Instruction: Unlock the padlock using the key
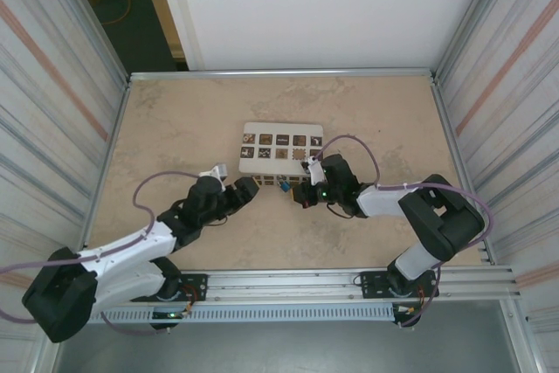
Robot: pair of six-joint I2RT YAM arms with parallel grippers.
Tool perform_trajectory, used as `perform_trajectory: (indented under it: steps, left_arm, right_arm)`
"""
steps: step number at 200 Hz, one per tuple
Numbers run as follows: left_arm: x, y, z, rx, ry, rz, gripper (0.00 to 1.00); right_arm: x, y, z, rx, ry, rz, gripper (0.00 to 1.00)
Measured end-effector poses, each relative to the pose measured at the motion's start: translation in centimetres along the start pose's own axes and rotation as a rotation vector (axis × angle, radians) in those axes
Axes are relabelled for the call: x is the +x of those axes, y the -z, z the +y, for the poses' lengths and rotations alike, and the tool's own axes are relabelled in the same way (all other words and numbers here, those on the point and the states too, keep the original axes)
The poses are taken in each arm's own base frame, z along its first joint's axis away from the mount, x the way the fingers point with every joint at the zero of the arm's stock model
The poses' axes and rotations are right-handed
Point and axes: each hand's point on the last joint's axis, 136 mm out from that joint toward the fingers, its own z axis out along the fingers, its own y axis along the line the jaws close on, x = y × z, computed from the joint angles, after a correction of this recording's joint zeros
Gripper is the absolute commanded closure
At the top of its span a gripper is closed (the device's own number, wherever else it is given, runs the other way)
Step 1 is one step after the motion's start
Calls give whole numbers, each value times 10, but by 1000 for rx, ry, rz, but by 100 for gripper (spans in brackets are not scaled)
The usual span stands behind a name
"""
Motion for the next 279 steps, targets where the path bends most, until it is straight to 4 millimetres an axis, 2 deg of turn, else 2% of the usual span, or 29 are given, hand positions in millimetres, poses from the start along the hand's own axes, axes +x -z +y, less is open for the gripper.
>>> perform_trajectory:
  steps: [69,95,134,168,279]
  left_arm:
    - [0,10,5,76,97,-45,36]
    - [0,9,1,111,139,-50,38]
    - [4,6,9,114,190,-46,44]
    - [4,5,9,124,220,-46,44]
    - [11,-10,20,96,289,-23,47]
  right_arm:
    - [-4,1,9,-35,-196,42,100]
    - [-4,-2,18,-50,-275,40,100]
    - [3,-9,37,-69,-349,44,100]
    - [2,-12,44,-76,-421,37,100]
    - [1,-19,58,-119,-483,25,100]
